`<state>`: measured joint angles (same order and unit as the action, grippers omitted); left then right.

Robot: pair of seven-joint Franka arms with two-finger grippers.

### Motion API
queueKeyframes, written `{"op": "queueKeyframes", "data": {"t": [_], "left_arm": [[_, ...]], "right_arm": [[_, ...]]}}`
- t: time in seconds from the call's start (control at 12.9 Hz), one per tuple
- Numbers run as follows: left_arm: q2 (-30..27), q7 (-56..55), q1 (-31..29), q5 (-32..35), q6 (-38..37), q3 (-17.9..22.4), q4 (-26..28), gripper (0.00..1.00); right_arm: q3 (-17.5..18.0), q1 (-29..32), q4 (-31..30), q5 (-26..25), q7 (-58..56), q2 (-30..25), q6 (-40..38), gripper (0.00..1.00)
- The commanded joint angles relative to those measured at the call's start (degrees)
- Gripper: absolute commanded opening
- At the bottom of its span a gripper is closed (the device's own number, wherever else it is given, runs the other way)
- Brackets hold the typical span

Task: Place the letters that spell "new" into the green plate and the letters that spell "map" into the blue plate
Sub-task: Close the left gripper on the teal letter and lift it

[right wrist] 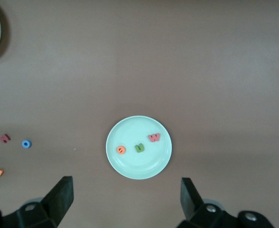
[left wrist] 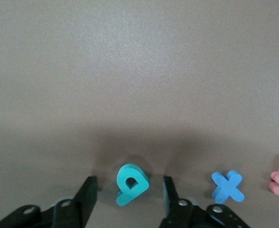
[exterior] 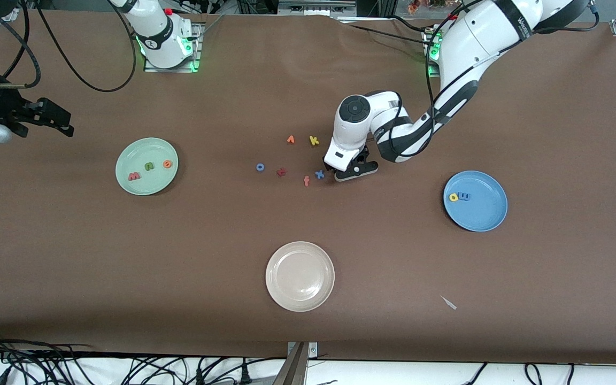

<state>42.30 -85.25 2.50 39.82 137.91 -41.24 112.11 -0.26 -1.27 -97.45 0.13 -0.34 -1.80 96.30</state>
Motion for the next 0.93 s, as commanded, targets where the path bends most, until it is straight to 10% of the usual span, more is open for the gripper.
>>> {"op": "queueKeyframes", "data": {"t": [0.0, 0.85], "left_arm": [[0.68, -2.11, 1.02, 1.58, -0.63, 0.46, -1.28, 0.53], [0.59, -2.2, 0.93, 1.58, -0.63, 0.64, -1.28, 0.28]], "right_arm": [[0.17, 0.21, 0.51, -0.4, 0.52, 0.39, 0.03, 1.0], [0.26, 0.3, 0.68, -0.22, -0.18, 1.62, 3.72, 1.0]]}}
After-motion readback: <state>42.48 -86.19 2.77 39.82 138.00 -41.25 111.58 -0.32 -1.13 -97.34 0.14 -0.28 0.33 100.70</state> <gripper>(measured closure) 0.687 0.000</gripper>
